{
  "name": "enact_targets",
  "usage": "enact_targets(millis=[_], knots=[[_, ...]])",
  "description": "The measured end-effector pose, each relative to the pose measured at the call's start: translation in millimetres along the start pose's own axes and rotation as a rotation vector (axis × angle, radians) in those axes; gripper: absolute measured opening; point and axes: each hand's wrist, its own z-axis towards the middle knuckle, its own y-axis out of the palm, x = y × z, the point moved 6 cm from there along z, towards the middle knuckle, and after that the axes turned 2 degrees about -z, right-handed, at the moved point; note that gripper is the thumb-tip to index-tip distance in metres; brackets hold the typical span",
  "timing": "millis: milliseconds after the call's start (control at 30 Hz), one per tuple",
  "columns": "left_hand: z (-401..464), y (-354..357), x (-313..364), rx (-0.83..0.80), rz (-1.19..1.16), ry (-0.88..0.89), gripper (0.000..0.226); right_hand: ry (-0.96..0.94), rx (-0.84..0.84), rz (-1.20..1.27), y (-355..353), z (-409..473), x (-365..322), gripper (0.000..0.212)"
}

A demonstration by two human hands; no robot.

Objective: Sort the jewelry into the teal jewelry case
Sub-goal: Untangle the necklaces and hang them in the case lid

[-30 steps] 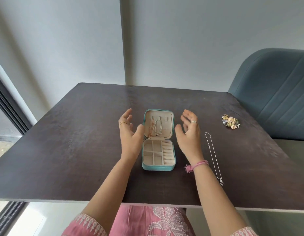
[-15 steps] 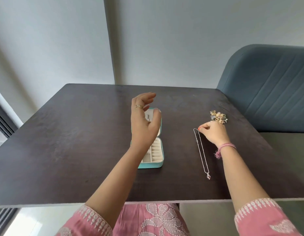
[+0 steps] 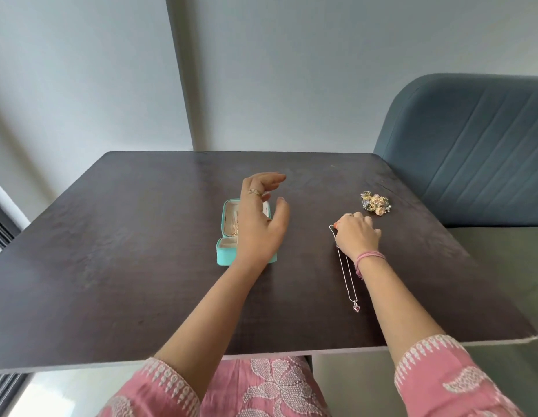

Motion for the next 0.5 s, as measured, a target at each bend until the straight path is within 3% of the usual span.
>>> enact_targets(millis=[100,333,500], knots=[[0.4,2.6,-1.2,-0.042,0.017,-0.016,0.035,-0.037,-0.034,-0.042,2.5,-2.5,-0.6,0.035],[6.7,6.3,0.2,-0.155,0.022,-0.059,0.031,-0.153,-0.075,0.493,-23.7,-5.0,-1.3,0.025],[12.1,20.3,-1.3,-0.299,-0.043,-0.199,0.032,-0.347,-0.07,0.648,-81.0,-27.6,-23.8,0.021]])
